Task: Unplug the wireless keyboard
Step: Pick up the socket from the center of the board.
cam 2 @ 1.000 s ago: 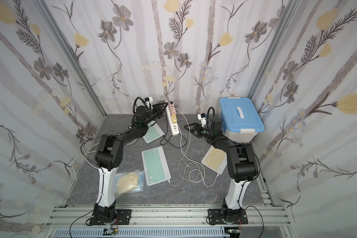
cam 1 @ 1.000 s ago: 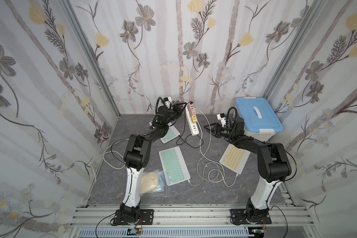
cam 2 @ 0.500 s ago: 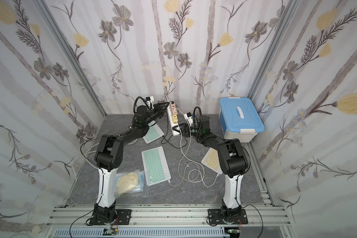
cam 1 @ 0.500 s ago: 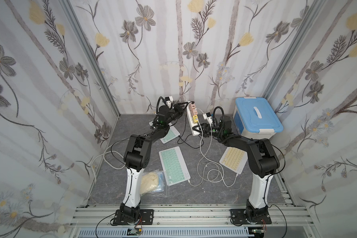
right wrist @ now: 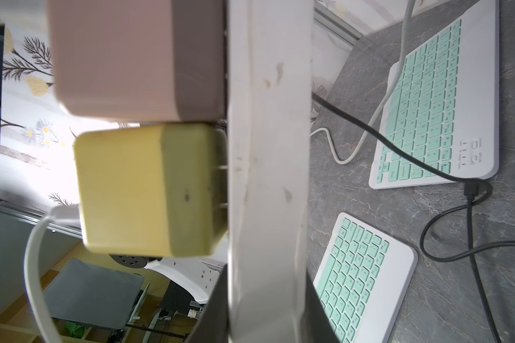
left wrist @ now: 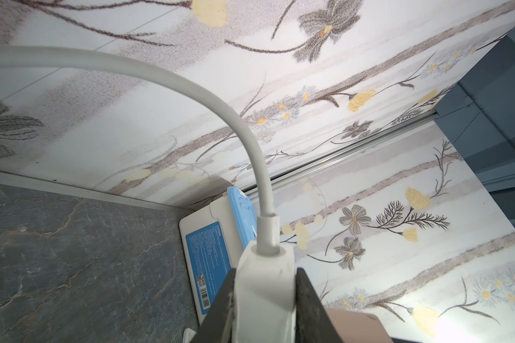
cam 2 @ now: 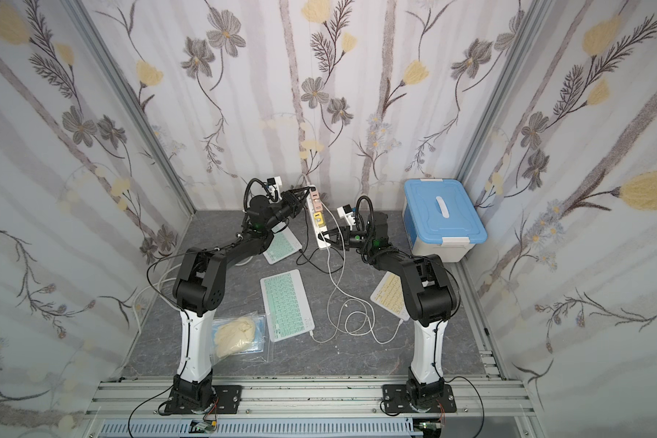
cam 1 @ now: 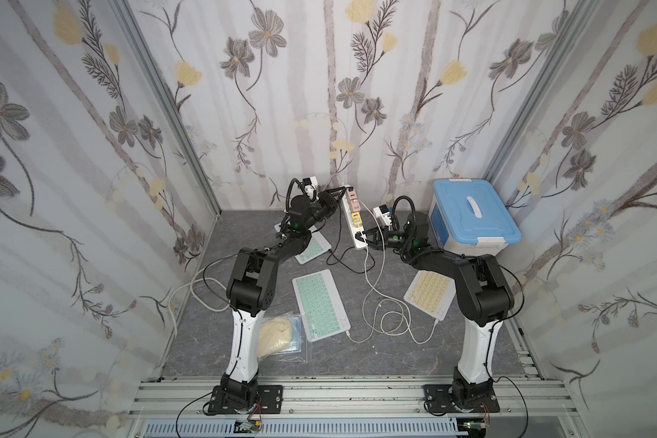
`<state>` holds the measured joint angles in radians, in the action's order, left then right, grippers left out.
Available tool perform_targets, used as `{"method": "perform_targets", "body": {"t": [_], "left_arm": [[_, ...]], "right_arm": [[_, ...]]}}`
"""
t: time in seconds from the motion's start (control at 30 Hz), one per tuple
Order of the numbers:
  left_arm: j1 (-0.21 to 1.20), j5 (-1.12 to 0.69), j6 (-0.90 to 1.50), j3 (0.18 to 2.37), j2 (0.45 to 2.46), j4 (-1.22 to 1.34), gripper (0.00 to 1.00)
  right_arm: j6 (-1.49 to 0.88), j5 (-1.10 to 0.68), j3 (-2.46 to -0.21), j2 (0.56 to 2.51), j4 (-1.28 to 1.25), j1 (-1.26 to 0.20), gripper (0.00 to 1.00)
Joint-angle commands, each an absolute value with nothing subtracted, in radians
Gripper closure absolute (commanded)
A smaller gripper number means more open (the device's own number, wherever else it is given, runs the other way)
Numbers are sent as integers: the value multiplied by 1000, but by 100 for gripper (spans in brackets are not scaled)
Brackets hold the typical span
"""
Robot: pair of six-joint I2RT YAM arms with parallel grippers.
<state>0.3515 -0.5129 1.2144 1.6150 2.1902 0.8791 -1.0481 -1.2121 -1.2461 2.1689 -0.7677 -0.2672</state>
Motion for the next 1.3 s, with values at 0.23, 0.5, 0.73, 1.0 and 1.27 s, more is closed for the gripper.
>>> {"method": "perform_targets", "body": {"t": [0.23,0.5,0.73,1.0,1.27], "left_arm": [[303,-621,1264,1591,2139,958,45],[258,-756,1230,1608,2103,872,24],[257,-828,1240,1645,2102,888,16],[259,-852,1270,1703,2128,919,21],[259,-850,1275,1691,2123,918,47]], "right_arm": [[-859,-1281,-1270,2088,-736,-267,100],[-768,-1324,-1321,2046,-616,-262,100],[-768,-1366,-1347,2053,-605,-263,100],[-770,-1403,-1360,2047,-608,-264,100],[-776,-1393,-1384,2061,-591,-263,100]]}}
